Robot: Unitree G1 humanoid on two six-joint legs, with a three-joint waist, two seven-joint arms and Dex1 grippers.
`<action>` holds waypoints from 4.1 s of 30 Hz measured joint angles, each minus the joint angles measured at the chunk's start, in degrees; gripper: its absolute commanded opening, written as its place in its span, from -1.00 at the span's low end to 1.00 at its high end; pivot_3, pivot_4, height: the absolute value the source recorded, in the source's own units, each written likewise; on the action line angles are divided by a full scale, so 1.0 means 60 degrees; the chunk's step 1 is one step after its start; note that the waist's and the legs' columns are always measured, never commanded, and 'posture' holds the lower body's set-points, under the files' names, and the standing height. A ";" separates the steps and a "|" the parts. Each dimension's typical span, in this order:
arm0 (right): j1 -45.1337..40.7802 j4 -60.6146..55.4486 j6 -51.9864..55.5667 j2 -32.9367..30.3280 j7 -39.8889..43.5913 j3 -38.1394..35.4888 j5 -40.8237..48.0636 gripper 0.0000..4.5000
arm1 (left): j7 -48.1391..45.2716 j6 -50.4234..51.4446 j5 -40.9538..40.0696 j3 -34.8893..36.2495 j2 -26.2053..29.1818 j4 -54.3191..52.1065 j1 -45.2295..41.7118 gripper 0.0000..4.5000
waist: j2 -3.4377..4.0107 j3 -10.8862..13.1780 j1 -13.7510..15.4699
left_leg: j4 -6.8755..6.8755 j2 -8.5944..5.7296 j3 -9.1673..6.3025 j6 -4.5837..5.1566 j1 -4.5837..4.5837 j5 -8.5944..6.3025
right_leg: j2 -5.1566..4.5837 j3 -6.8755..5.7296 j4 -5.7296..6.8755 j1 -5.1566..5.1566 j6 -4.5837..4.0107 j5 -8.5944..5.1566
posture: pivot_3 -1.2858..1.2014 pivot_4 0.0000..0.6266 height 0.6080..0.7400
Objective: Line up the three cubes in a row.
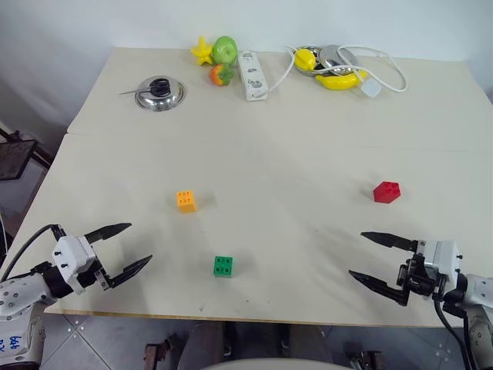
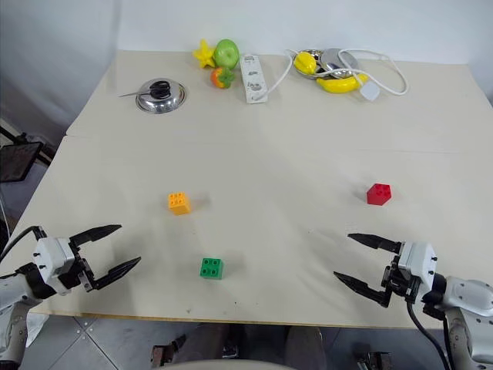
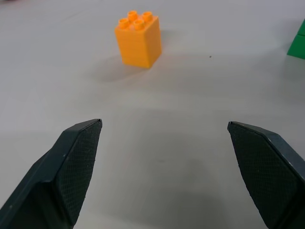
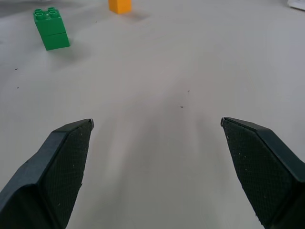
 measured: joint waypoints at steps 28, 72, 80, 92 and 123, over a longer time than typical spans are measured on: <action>-0.1587 -0.2222 0.5828 0.1084 -0.8793 -0.1376 0.0115 1.00 | 0.1072 0.4437 -0.1415 -0.3231 -0.1048 -0.3681 -0.2821 1.00 | 0.0047 -0.0019 -0.0013 | 0.0002 0.0090 0.0100 -0.0082 0.0016 0.0052 | 0.0110 0.0155 0.0041 -0.0071 -0.0003 0.0002 | 0.03 -0.52 1.00; -1.0059 0.7571 -0.0699 0.0063 0.2475 0.5669 -0.3198 -0.32 | 0.0989 0.4117 -0.0944 -0.2539 -0.0807 -0.3457 -0.2507 1.00 | -0.0043 0.0019 -0.0038 | 0.0007 0.0113 0.0172 -0.0079 -0.0040 0.0046 | 0.0141 0.0199 0.0045 -0.0160 -0.0010 0.0003 | 0.03 -0.52 1.00; -1.0176 0.8420 -0.1005 0.0224 0.2470 0.5512 -0.3501 -0.32 | 0.1070 0.4271 -0.0962 -0.2311 -0.0757 -0.3784 -0.2249 1.00 | -0.0042 0.0019 -0.0053 | 0.0008 0.0112 0.0171 -0.0079 -0.0040 0.0046 | 0.0140 0.0201 0.0049 -0.0160 -0.0011 0.0004 | 0.03 -0.52 1.00; -0.9827 0.7663 -0.0862 -0.0246 0.2520 0.4925 -0.2525 0.98 | 0.0901 0.4478 -0.1330 -0.1878 -0.0541 -0.3790 -0.2124 1.00 | -0.0040 0.0020 -0.0070 | 0.0008 0.0115 0.0171 -0.0082 -0.0040 0.0045 | 0.0140 0.0201 0.0049 -0.0163 -0.0011 0.0004 | 0.03 -0.52 1.00; -0.2595 0.2144 -0.1275 -0.2033 0.2594 0.2502 0.1806 0.98 | -0.1814 0.2336 0.0056 -0.2888 0.0733 -0.3193 -0.1242 1.00 | -0.0044 0.0015 0.0022 | 0.0007 0.0118 0.0221 -0.0066 -0.0021 -0.0004 | 0.0136 0.0211 0.0035 -0.0162 -0.0029 0.0023 | 0.03 -0.52 1.00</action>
